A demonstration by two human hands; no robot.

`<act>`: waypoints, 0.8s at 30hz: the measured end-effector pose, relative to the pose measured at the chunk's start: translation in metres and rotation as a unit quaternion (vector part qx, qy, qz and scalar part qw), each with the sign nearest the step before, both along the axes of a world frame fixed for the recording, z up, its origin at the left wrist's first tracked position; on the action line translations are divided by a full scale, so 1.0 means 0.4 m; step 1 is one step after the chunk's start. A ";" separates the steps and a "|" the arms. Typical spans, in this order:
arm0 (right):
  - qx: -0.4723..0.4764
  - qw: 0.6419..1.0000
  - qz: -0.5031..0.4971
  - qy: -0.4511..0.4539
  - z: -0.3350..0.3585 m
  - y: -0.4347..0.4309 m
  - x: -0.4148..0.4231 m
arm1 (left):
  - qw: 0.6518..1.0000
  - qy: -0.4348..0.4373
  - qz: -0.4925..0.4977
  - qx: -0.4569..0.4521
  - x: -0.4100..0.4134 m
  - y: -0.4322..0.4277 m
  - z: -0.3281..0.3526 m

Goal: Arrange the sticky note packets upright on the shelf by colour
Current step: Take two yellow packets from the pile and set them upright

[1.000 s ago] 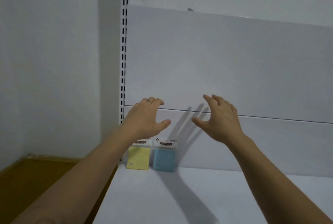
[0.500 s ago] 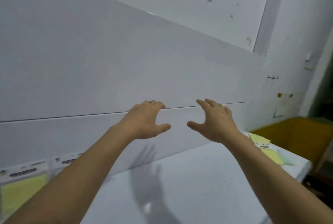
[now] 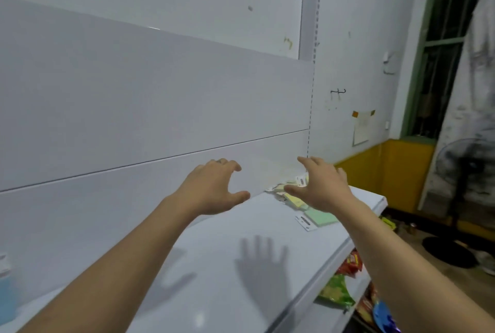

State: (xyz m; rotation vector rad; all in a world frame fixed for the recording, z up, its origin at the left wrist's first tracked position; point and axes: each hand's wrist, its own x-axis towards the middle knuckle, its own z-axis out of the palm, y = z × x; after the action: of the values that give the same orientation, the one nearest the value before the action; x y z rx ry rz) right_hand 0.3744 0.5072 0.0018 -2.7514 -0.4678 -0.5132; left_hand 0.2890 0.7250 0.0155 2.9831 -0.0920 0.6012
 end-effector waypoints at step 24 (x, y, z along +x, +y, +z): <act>0.030 0.991 -0.103 0.079 -0.112 -0.552 0.189 | 0.998 0.054 -0.013 -0.009 0.358 -0.472 -0.155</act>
State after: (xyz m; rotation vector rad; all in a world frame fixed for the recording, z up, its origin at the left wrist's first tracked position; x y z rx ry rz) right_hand 0.4501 0.2865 -0.0432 -2.7687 -0.1278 -0.3449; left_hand 0.4323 0.5361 -0.0464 2.9843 -0.1166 0.4331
